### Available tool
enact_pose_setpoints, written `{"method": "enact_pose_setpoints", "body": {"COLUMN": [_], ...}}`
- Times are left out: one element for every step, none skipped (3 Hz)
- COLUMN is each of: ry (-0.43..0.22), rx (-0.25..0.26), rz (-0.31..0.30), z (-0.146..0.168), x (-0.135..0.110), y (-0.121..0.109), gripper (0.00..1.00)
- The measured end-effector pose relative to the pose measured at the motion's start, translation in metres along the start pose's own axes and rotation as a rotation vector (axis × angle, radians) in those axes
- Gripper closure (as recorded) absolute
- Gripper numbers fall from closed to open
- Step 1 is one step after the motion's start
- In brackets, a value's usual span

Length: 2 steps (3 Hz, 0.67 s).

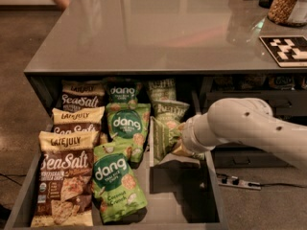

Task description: Pick green jalapeno chip bag from top drawer and place on counter

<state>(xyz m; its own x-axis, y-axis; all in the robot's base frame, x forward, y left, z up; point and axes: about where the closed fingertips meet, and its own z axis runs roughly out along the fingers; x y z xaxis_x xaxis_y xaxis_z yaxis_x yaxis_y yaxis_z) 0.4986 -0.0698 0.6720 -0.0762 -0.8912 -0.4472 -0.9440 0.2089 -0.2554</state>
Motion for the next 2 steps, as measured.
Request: {"method": "enact_pose_setpoints", "body": {"ry": [-0.074, -0.127], "rx": [0.057, 0.081], "rz": [-0.020, -0.046], "z": [-0.047, -0.074], "x": [-0.015, -0.028], "y": [-0.012, -0.016], "gripper": [1.00, 1.00]}}
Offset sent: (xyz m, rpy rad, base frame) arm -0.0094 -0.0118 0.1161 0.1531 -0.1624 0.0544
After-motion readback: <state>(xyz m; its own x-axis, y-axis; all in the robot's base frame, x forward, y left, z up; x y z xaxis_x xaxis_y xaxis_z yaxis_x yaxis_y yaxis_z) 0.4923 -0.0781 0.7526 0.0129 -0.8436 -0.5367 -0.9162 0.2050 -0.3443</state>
